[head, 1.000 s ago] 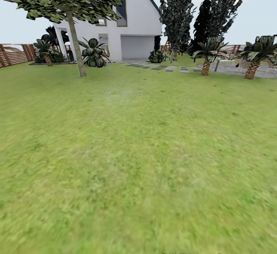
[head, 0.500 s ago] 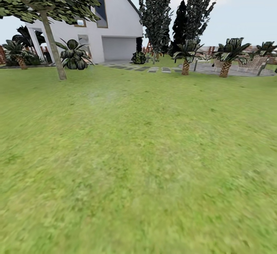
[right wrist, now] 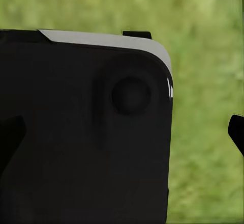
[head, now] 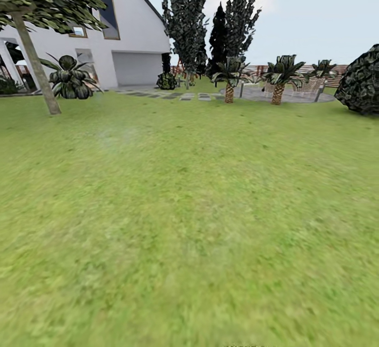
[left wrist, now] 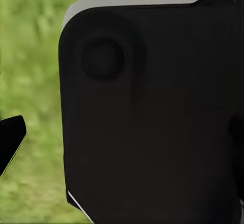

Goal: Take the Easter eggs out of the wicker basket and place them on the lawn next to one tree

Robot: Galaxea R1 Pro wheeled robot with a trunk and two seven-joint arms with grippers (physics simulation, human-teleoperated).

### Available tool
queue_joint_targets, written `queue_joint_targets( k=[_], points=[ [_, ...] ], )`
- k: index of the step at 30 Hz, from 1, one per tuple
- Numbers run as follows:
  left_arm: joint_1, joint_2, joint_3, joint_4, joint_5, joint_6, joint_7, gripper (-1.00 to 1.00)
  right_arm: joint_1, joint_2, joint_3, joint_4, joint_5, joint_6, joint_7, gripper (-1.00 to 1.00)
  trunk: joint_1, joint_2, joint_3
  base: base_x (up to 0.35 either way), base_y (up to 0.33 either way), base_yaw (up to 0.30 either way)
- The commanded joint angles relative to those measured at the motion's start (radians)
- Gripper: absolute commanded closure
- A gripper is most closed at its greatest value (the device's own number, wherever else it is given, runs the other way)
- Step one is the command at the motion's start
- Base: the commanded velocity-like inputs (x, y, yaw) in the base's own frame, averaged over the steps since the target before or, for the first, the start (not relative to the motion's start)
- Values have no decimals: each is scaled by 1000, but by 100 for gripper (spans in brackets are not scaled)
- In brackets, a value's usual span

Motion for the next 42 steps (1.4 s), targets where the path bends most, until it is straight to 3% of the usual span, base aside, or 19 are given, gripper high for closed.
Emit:
queue_joint_targets(
  k=[1, 42],
  points=[
    [1, 0, 2, -2, 1, -1, 0, -100, -1, 0, 1, 1, 1, -3, 0, -100, 0, 0, 0, 0, 0, -279],
    [1, 0, 2, -2, 1, -1, -1, -100, 0, 0, 1, 1, 1, -3, 0, -100, 0, 0, 28, 0, 0, -279]
  ],
)
